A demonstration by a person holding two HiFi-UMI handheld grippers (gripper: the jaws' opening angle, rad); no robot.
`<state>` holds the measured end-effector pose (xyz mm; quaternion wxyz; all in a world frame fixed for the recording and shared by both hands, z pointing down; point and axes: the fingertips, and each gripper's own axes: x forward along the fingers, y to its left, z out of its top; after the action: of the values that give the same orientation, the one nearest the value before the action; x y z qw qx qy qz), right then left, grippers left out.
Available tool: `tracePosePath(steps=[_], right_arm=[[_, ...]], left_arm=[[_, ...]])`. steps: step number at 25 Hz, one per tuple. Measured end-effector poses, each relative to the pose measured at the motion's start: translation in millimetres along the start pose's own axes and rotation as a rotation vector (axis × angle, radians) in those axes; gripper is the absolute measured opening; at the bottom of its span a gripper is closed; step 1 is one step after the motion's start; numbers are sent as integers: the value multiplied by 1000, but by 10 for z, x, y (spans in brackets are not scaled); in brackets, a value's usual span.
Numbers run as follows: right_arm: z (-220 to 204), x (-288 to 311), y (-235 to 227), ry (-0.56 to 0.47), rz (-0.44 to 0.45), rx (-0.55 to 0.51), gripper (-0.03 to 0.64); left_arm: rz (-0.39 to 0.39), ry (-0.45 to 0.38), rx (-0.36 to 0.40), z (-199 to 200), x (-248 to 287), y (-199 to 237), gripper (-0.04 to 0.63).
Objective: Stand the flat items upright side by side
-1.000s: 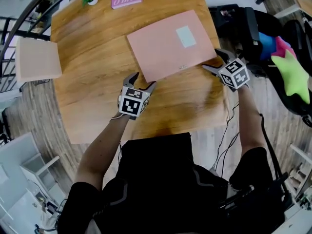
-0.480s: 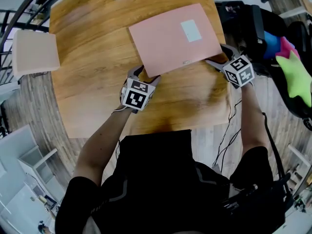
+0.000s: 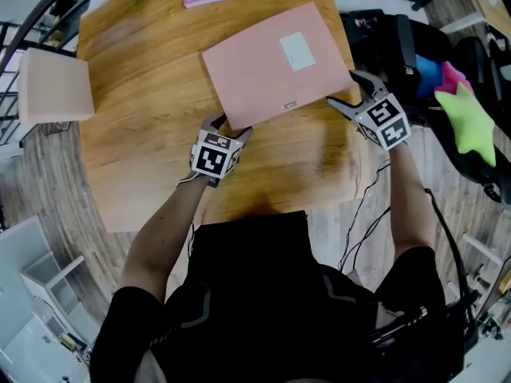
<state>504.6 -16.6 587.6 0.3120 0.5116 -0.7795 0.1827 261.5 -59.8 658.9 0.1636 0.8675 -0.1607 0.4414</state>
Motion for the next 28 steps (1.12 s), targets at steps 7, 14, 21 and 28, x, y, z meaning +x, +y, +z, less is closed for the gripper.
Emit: tracePosePath(steps=[7, 14, 21, 28], right_arm=[[586, -274, 200, -20, -61, -163, 339], [1192, -415, 514, -50, -117, -379, 325], [1689, -487, 952, -73, -114, -592, 296], [1920, -480, 1144, -40, -110, -734, 285]], left_arm=[[-20, 2, -46, -84, -1, 28, 314], [-26, 9, -70, -185, 66, 77, 304], [-24, 62, -47, -329, 103, 133, 288], [-48, 55, 7, -353, 113, 119, 290]])
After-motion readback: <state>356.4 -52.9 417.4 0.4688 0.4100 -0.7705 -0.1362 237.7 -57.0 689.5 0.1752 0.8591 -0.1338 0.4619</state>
